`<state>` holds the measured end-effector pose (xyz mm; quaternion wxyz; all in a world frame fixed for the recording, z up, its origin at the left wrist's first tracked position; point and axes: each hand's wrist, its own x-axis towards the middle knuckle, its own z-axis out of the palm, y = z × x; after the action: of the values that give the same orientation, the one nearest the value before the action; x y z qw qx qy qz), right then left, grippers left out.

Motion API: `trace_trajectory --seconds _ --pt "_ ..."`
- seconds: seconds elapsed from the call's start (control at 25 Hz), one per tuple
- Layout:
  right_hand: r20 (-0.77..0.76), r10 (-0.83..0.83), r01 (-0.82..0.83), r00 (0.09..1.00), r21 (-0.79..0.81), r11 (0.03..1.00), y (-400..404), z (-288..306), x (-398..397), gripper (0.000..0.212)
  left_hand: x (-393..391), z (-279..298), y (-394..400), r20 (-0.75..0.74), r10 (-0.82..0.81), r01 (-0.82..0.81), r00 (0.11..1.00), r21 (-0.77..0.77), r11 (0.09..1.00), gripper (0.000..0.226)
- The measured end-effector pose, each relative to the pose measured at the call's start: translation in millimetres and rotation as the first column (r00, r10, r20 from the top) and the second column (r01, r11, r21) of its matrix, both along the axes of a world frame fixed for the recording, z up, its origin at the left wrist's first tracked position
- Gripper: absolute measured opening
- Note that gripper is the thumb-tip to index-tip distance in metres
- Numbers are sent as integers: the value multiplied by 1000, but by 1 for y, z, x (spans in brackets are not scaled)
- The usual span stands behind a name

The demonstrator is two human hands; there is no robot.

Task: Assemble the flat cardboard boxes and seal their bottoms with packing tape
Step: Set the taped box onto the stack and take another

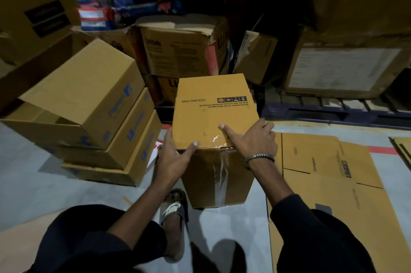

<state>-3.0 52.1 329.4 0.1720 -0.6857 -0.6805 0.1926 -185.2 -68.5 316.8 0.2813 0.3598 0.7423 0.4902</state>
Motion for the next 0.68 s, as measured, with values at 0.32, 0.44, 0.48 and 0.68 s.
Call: trace_trajectory --seconds 0.32,0.44,0.48,0.68 --pt "152 90 -82 984 -57 995 -6 2 -3 168 -12 8 12 301 42 -12 953 -101 995 83" --pt "138 23 -25 990 12 1000 -3 0 -7 152 -18 7 14 286 22 12 958 -116 993 86" --pt "95 -10 7 995 29 1000 1 -1 -5 140 -20 6 14 290 6 31 957 -122 992 88" --pt "-298 -74 20 952 -180 984 31 -11 20 96 -25 7 23 431 -18 81 902 -127 989 83"
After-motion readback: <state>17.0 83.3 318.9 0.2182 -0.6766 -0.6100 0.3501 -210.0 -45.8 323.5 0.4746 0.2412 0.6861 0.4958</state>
